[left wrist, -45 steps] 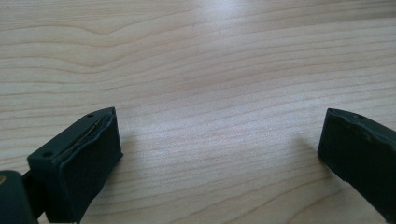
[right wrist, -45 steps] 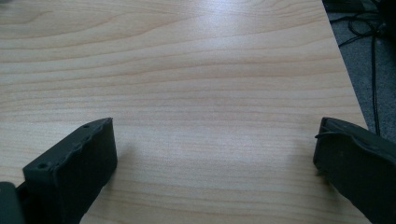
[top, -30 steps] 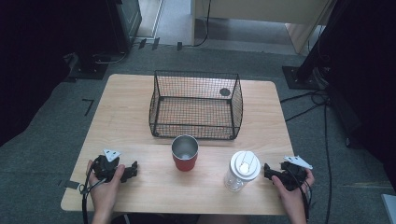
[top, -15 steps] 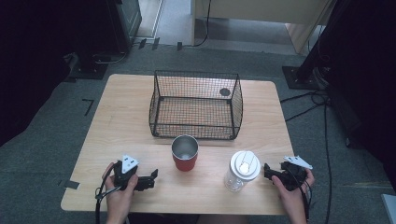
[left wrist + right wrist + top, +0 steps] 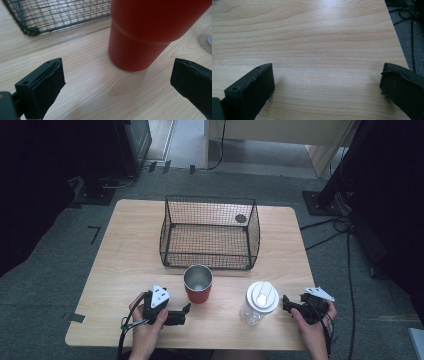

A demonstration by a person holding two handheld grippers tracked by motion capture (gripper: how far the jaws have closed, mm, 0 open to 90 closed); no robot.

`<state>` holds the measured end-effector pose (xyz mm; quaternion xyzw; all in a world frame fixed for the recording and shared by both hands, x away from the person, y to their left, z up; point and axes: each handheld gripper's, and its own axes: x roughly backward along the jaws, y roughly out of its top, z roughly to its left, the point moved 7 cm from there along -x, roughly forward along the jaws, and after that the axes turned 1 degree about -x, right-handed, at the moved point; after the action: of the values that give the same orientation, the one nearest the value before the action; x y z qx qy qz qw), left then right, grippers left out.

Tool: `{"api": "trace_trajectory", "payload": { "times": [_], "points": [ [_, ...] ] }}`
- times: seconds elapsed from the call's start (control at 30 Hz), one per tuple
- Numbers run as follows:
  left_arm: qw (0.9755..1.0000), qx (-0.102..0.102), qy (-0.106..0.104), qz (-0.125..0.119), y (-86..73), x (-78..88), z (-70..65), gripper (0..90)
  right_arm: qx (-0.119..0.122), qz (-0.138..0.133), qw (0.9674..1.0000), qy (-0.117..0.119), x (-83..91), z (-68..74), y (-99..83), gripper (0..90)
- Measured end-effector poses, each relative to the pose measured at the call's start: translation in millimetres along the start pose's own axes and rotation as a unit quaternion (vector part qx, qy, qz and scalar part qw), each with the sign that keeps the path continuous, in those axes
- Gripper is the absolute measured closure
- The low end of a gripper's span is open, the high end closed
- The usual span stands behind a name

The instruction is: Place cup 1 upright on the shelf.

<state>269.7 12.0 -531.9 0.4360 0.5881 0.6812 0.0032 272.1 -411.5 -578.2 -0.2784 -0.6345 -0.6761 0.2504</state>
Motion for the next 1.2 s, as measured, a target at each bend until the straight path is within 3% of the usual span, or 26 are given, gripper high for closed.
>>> {"api": "trace_trajectory", "payload": {
  "times": [0.2,0.37,0.73,0.97,1.2],
  "points": [
    [0.9996,-0.001,-0.026,-0.014,12.4,-7.0,-13.5,0.0,0.0,0.0,1.0,0.0,0.0,0.0,0.0,0.0],
    [0.9991,-0.004,-0.035,-0.025,22.6,-10.7,-20.0,0.0,0.0,0.0,1.0,0.0,0.0,0.1,0.0,0.0],
    [0.9992,-0.012,-0.014,-0.036,33.7,-25.3,-25.8,0.0,0.0,0.0,1.0,0.0,0.0,0.1,0.0,0.0],
    [0.9994,-0.018,0.001,-0.03,41.8,-32.6,-28.0,0.0,0.0,0.0,1.0,0.0,0.0,0.1,0.0,0.0],
    [0.9996,-0.026,0.008,-0.007,44.2,-45.7,-30.7,1.6,0.0,0.0,1.0,0.0,0.0,0.1,0.0,0.0]
  ]
}}
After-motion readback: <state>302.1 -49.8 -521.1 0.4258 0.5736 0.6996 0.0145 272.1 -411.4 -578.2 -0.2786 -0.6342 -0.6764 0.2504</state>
